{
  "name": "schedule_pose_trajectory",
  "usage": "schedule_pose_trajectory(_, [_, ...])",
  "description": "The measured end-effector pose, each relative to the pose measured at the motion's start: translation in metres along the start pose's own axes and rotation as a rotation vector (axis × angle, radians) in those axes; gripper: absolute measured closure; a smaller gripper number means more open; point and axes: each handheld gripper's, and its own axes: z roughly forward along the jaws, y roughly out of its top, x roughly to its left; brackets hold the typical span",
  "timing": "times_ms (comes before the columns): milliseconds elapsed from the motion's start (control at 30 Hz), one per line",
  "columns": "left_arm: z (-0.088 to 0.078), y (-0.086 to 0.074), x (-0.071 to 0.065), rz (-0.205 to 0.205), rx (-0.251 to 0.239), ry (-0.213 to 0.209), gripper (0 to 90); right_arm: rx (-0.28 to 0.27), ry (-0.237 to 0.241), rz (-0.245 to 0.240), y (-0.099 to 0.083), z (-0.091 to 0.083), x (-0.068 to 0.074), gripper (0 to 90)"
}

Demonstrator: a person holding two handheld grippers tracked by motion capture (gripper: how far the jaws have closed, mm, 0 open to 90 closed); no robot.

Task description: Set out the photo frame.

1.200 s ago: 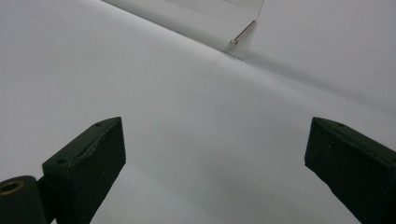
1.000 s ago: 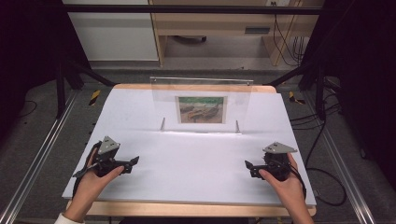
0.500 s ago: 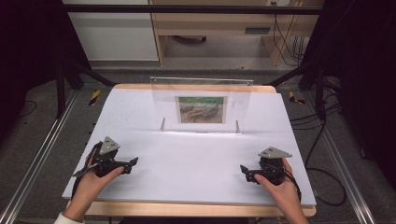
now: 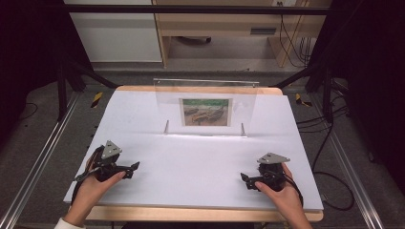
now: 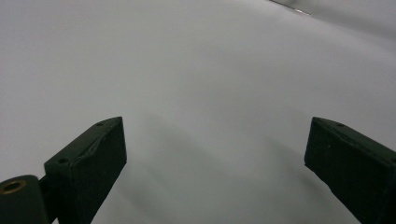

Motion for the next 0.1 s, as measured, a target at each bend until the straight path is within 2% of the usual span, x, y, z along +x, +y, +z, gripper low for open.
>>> schedule_pose_trajectory(100, [0.0, 0.0003, -0.0007, 0.003, -0.002, -0.002, 7.0, -0.007, 0.0, -0.002, -0.0001, -0.0007, -0.0015, 6.0])
